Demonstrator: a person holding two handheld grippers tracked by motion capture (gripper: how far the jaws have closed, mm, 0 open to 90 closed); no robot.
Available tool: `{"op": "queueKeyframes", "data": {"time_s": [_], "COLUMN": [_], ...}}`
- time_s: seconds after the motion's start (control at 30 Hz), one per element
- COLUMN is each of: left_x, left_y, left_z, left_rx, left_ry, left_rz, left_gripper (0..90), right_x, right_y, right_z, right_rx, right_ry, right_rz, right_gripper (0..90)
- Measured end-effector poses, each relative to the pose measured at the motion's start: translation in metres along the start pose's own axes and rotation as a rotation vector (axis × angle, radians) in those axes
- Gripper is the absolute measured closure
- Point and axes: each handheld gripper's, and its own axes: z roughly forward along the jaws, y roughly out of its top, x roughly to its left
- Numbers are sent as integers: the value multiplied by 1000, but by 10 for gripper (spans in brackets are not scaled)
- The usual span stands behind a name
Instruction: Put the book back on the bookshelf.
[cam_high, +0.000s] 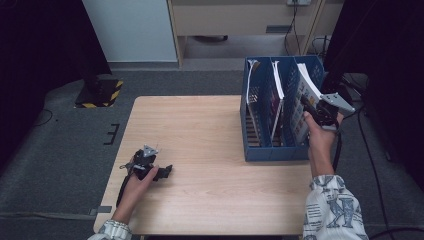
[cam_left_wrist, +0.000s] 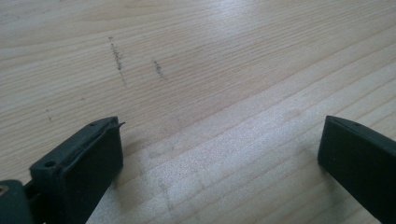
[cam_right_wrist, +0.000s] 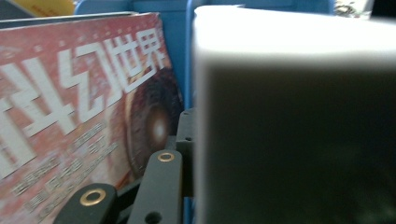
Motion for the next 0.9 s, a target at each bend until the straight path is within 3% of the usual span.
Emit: {"op": "queueKeyframes", "data": {"time_s": [0.23, 0.53, 0.77, 0.9], "left_x": [0, 1, 1, 1], "left_y": [0, 0, 0, 0], "left_z": [0, 0, 0, 0], "left_rx": [0, 0, 0, 0], "left_ry": [-3, -5, -5, -5], "left_rz": [2, 4, 4, 4], "left_gripper": [0, 0, 0, 0], "right_x": [-9, -11, -6, 1], "right_y": [7, 10, 1, 0], "right_z": [5, 18, 22, 22], "right_rx": [-34, -39, -32, -25], "right_ry": [-28, -96, -68, -61], "right_rz": [17, -6, -17, -63], "right_gripper": [736, 735, 735, 733]}}
